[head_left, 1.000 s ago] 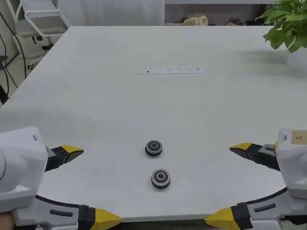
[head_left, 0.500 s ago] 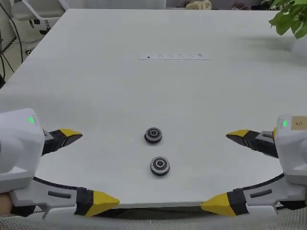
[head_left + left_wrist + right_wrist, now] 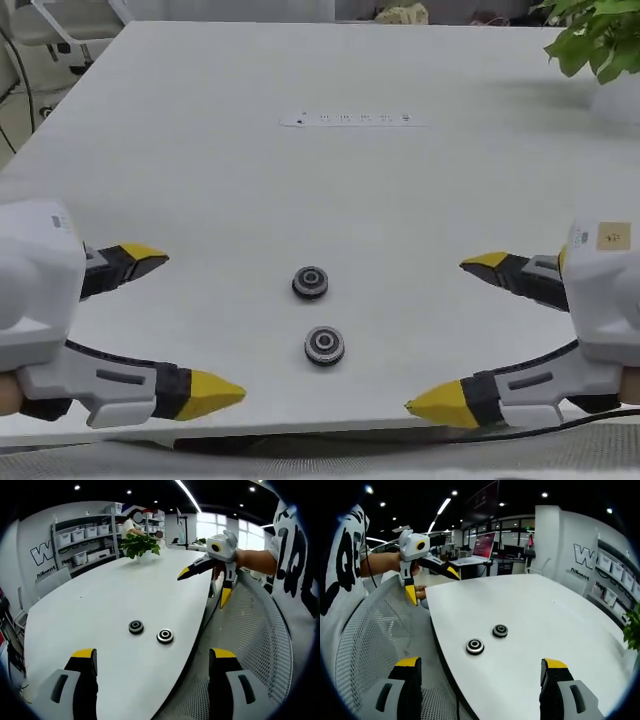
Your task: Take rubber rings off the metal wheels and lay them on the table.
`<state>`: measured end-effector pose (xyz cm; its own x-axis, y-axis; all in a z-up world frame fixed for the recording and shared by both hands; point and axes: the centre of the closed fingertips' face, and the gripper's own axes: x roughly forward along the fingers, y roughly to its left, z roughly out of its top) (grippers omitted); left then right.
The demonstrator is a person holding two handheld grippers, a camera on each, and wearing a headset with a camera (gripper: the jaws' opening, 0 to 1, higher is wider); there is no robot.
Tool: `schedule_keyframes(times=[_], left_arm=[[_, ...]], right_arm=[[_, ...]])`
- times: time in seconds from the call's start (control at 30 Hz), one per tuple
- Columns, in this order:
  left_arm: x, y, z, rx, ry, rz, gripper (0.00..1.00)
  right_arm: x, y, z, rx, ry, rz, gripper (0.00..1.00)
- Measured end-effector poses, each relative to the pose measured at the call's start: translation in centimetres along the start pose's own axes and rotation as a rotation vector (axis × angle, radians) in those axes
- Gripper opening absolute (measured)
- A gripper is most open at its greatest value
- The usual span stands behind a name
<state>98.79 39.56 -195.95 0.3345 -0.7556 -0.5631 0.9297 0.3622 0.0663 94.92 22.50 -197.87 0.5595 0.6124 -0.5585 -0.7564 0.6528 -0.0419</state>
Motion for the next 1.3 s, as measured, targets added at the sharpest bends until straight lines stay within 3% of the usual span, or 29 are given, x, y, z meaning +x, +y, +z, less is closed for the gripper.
schedule_keyframes(times=[0.43,0.6,1.3], left_arm=[[-0.3,0.3,-0.1,0.002,-0.006,0.004,0.9],[-0.4,0.5,0.4,-0.029,-0.031,0.002,0.88],[0.6,0.3,0.0,0.0,-0.006,-0.022,0.84]], right_arm=[[0.5,-1.1,0.5,-0.001,-0.026,-0.007,0.99],[0.8,-1.1,0.8,-0.008,-0.028,-0.002,0.99],[2.1,-0.8,1.2,-0.018,-0.063,0.045,0.93]])
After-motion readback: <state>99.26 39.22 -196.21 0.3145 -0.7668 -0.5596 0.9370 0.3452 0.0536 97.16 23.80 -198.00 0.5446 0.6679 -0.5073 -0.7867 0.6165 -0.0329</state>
